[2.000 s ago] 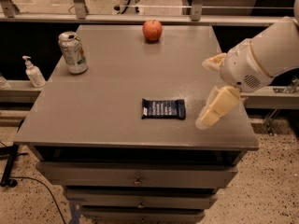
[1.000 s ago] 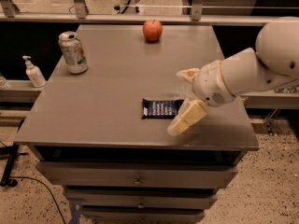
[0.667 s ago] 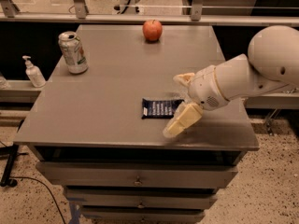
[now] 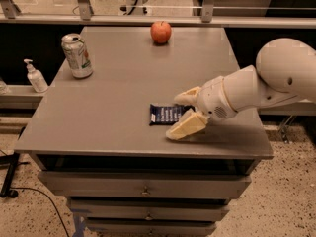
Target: Move rxbar blueberry near apple
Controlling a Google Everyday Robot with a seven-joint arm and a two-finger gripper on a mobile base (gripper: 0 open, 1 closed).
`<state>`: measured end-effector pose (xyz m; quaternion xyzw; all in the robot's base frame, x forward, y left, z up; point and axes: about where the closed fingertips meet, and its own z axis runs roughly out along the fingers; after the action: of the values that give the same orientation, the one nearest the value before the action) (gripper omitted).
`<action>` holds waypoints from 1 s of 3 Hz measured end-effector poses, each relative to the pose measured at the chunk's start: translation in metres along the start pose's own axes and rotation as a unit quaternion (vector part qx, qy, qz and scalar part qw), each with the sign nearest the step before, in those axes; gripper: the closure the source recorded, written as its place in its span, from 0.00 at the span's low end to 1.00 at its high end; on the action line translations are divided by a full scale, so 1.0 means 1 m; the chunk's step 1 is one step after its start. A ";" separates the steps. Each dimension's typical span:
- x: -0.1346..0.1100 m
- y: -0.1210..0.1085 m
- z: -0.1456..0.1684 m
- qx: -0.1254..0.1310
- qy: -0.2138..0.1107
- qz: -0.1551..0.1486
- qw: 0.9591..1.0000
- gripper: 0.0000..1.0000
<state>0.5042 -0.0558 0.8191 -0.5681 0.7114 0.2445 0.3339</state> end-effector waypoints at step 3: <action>-0.004 -0.001 -0.002 -0.001 -0.002 0.003 1.000 1.00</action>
Offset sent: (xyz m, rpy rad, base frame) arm -0.0014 -0.0056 0.0052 0.0276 0.0215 -0.0178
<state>0.5046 -0.0553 0.8234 -0.5657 0.7120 0.2479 0.3340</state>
